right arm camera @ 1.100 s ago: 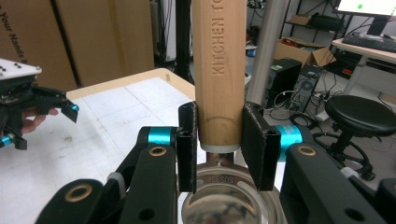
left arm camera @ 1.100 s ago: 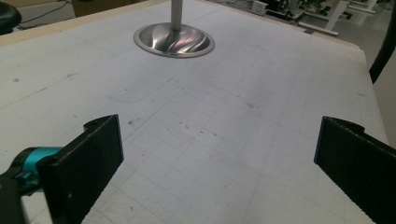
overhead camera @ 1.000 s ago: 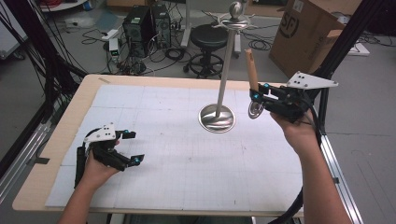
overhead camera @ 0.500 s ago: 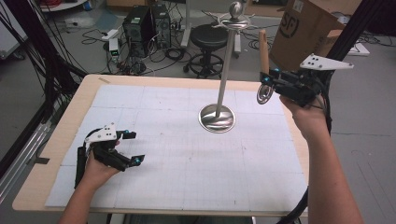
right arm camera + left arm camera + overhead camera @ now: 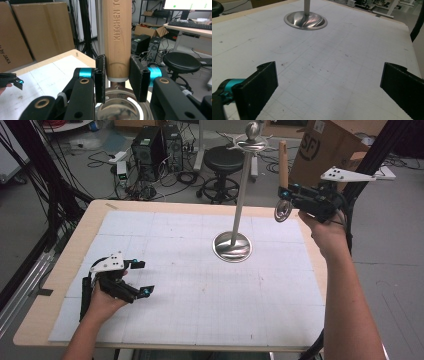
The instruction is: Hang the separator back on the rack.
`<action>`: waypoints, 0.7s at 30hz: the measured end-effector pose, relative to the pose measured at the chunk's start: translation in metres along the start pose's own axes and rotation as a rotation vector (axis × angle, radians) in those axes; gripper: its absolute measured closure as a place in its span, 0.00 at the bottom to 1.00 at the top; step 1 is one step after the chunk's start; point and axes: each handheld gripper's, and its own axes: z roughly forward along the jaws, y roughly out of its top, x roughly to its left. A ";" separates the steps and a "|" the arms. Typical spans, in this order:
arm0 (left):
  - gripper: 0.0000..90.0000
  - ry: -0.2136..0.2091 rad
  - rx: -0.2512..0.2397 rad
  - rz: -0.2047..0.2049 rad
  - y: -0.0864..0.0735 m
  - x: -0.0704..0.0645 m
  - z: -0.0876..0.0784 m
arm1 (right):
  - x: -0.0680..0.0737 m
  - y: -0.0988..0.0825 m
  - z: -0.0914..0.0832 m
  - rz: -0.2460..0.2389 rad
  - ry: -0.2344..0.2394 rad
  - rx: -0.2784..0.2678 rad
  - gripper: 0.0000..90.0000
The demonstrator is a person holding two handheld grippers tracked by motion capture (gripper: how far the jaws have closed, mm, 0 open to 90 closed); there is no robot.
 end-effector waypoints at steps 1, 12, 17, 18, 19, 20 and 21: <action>0.02 0.000 0.002 0.002 0.000 0.000 0.000 | -0.001 0.000 0.001 -0.001 -0.002 0.000 0.76; 0.02 0.005 0.008 0.004 0.000 0.000 0.000 | -0.005 0.000 0.009 0.017 0.005 0.015 0.76; 0.02 0.005 0.009 0.004 0.000 0.000 0.000 | -0.003 0.000 0.012 0.006 0.016 0.016 0.76; 0.02 0.005 0.009 0.004 0.000 0.000 0.000 | -0.003 0.000 0.013 0.013 0.019 0.016 0.76; 0.02 0.006 0.009 0.004 0.000 0.000 0.000 | -0.003 0.000 0.013 0.009 0.019 0.016 0.76; 0.02 0.005 0.009 0.004 0.000 0.000 0.000 | -0.002 0.000 0.014 0.009 0.020 0.023 0.76; 0.02 0.005 0.009 0.004 0.000 0.000 0.000 | -0.001 0.000 0.014 0.003 0.021 0.024 0.76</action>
